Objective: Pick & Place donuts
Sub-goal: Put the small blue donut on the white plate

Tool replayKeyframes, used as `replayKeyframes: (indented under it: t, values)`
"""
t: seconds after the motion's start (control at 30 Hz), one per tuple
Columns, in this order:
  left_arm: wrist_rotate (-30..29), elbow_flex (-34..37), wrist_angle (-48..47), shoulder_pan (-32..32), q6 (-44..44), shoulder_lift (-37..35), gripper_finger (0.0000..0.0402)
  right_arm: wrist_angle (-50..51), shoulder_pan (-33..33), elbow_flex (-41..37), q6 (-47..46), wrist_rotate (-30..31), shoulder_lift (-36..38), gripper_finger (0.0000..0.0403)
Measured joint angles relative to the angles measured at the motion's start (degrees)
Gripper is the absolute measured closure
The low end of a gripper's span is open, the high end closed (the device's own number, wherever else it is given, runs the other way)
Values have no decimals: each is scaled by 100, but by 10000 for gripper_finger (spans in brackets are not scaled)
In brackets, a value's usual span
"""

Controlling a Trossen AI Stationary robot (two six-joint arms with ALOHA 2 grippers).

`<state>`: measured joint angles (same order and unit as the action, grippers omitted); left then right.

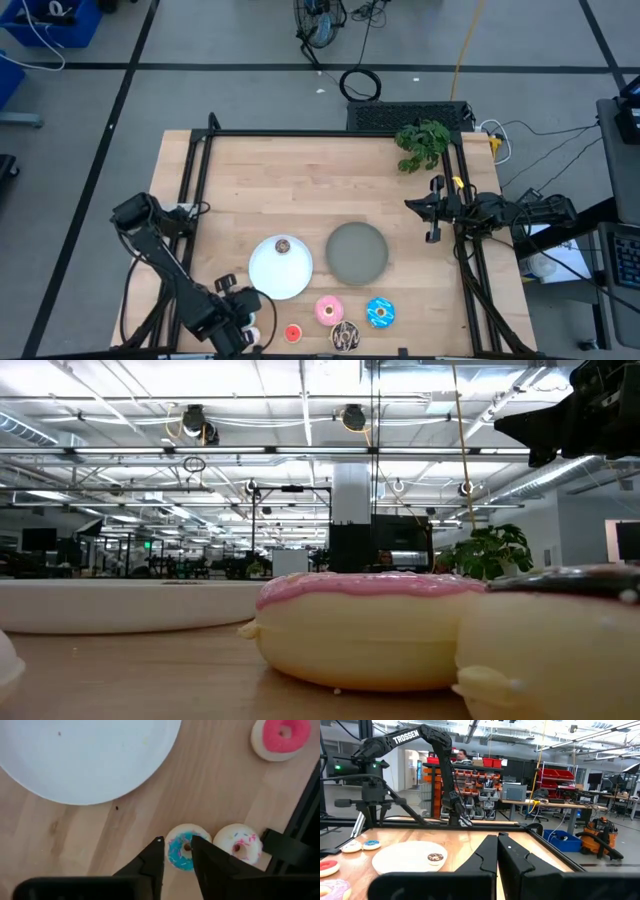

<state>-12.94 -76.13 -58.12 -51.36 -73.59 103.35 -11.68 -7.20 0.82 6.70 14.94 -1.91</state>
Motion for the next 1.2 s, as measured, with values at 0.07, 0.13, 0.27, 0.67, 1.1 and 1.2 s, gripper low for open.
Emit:
replayKeyframes:
  t: [0.07,0.13,0.27,0.67,1.1,1.2]
  values:
    - [75,145,206,27,-5,0,266,0,-1,0,0,0,0,403]
    - [129,285,353,32,-11,2,239,0,0,-2,0,0,0,403]
    - [435,534,613,17,-23,7,195,0,-2,0,-20,-2,0,403]
    - [503,985,1152,-11,-31,7,205,-4,-1,-1,-7,-2,0,403]
    - [552,1255,1514,-17,-21,7,215,-4,-2,-2,-2,-2,0,403]
    - [592,1307,1566,-17,-21,41,215,-4,-2,0,0,-2,0,403]
